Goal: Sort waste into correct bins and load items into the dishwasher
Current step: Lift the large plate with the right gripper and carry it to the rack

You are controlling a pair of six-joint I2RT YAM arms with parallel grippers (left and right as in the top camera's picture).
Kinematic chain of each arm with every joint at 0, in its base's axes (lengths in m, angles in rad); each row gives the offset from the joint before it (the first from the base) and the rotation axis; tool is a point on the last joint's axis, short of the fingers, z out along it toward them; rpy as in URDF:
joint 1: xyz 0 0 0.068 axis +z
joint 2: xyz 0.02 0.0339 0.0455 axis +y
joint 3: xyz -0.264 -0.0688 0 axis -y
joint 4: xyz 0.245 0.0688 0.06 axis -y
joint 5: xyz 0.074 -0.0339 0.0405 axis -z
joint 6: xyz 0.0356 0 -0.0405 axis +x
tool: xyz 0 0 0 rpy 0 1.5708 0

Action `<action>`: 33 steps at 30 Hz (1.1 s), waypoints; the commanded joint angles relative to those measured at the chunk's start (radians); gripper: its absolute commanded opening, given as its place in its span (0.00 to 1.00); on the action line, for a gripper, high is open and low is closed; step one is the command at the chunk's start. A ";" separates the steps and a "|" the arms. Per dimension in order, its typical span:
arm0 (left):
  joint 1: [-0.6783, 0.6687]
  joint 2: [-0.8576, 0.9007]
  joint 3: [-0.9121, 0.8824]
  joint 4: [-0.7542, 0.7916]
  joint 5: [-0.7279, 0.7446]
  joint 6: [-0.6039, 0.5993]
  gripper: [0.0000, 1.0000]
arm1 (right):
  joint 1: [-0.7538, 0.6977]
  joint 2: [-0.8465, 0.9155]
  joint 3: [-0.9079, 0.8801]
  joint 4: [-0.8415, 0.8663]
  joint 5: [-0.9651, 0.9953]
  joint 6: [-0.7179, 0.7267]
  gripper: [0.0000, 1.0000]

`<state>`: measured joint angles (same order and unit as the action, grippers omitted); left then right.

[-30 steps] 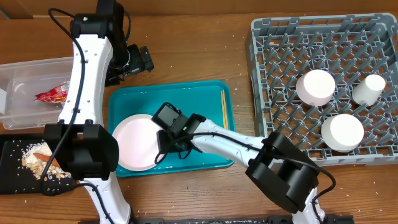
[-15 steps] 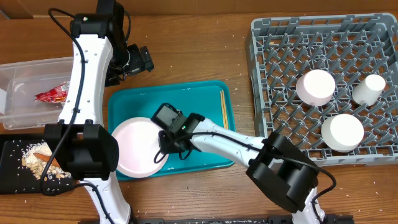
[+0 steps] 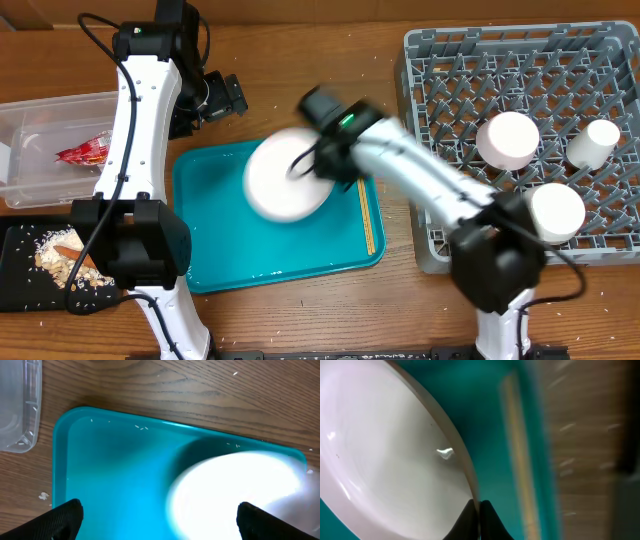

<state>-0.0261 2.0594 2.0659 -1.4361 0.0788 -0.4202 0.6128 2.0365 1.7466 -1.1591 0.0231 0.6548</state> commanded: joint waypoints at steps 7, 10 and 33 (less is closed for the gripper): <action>-0.007 -0.011 -0.009 0.001 0.008 -0.014 1.00 | -0.505 -0.251 0.181 0.010 0.344 -0.212 0.04; -0.007 -0.011 -0.009 0.001 0.008 -0.014 1.00 | -0.610 -0.246 0.173 0.105 0.400 -0.311 0.04; -0.007 -0.011 -0.009 0.001 0.008 -0.014 1.00 | -0.939 -0.171 0.014 0.580 0.500 -0.794 0.04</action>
<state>-0.0261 2.0594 2.0659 -1.4361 0.0792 -0.4202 -0.3252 1.8381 1.7725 -0.5961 0.5110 -0.1093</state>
